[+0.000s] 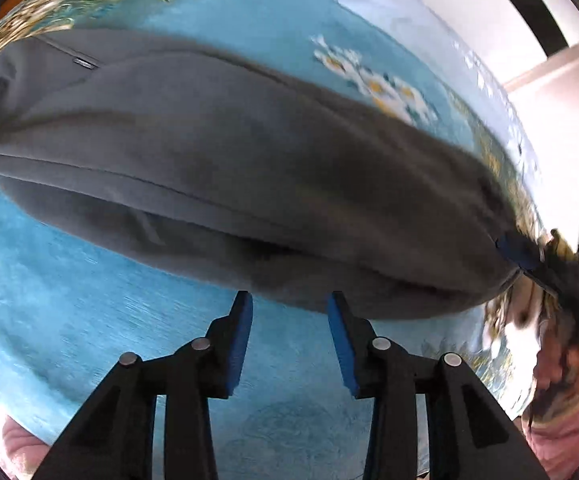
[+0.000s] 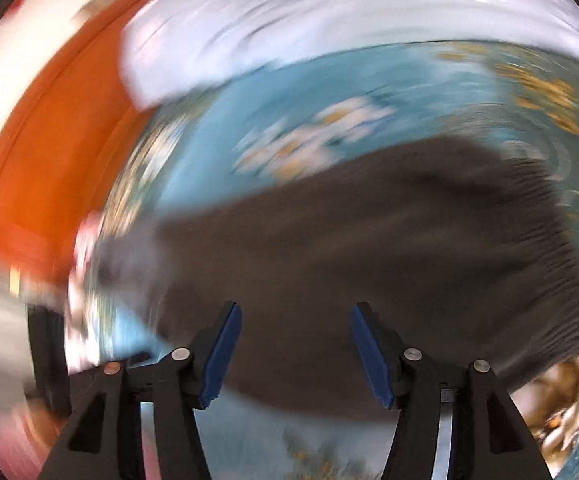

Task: Fold clothes
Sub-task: 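Lower the grey sweatpants lengthwise onto the blanket with both grippers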

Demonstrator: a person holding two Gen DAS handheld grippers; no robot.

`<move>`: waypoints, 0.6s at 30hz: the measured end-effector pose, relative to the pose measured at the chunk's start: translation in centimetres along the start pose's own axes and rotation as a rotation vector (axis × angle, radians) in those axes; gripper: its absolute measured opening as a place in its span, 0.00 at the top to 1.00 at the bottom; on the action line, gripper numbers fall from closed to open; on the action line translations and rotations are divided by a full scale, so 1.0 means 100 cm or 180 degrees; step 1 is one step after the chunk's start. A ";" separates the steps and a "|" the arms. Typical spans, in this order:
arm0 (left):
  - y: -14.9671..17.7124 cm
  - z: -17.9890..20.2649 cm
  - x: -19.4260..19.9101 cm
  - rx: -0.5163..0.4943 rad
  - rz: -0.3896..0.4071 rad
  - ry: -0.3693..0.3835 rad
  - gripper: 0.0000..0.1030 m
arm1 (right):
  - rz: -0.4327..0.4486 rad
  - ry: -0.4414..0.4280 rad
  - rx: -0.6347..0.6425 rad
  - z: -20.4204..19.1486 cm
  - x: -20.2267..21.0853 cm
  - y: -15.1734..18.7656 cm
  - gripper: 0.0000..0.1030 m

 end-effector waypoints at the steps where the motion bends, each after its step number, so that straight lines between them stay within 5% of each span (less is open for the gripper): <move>1: 0.001 0.001 -0.001 -0.0009 -0.0005 -0.0017 0.61 | -0.0047 0.0015 0.0188 -0.013 -0.006 0.005 0.40; 10: 0.009 -0.013 0.021 0.0196 0.0199 0.0075 0.61 | -0.0469 0.0714 0.1477 -0.074 -0.071 0.013 0.45; 12: 0.010 -0.013 0.026 0.0202 0.0230 0.0140 0.61 | -0.0466 0.0653 0.1305 -0.066 -0.071 0.004 0.80; 14: 0.009 -0.005 0.028 0.0135 0.0236 0.0245 0.61 | -0.0456 0.0504 0.1072 -0.058 -0.069 -0.007 0.91; 18: 0.005 0.024 0.020 -0.0137 0.0149 0.0352 0.61 | -0.0478 -0.0229 0.0039 -0.025 -0.067 -0.040 0.92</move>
Point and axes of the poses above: each gripper's, at about its wrist camera, not at the fingertips, and x roughly against the way its jaws point, z to its right, y to its underside, the point moved 9 cm from there along -x, roughly the way its jaws point, and after that the axes turned 12 degrees about -z, right-handed, at the moved point
